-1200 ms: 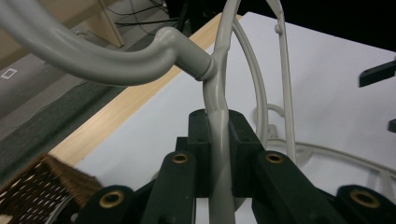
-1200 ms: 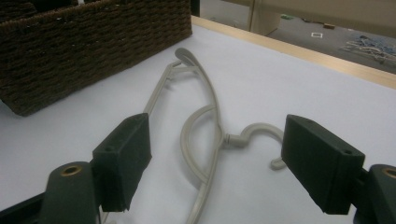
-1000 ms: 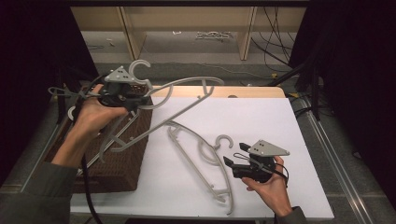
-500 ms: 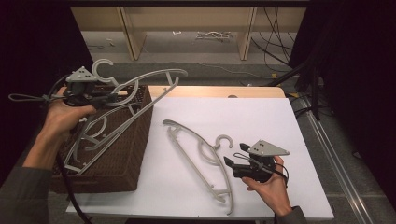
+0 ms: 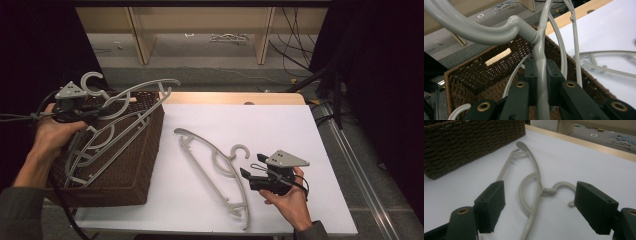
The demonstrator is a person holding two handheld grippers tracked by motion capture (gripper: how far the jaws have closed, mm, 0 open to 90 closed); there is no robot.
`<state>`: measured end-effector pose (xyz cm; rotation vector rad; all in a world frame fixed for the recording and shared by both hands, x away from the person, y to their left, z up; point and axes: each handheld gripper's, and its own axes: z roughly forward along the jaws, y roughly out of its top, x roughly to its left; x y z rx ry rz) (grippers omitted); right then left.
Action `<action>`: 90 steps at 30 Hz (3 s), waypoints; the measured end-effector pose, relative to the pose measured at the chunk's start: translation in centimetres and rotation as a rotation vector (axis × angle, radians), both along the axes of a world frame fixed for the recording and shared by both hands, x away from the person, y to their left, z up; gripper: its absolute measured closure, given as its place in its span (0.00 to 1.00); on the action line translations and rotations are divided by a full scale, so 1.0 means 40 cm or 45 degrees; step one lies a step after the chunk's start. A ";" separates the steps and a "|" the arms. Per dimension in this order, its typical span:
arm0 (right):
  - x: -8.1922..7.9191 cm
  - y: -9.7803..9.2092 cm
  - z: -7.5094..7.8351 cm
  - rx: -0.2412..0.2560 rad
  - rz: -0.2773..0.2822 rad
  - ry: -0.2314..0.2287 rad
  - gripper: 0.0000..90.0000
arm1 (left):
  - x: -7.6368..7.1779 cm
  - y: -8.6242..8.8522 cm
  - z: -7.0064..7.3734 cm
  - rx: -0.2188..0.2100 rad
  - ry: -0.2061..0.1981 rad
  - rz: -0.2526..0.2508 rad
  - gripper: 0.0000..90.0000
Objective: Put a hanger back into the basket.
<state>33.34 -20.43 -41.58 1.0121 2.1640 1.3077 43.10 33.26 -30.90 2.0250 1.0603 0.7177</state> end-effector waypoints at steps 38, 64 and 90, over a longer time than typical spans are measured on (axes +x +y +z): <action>0.007 -0.005 -0.011 0.004 -0.012 0.008 0.28 | -0.019 0.153 -0.136 0.060 0.066 0.119 0.91; 0.009 -0.005 -0.016 -0.002 -0.005 0.025 0.28 | 0.019 0.103 -0.250 0.069 0.289 0.182 0.89; 0.009 0.000 -0.024 0.010 0.001 0.045 0.28 | -0.068 0.072 -0.159 -0.080 0.040 0.315 0.40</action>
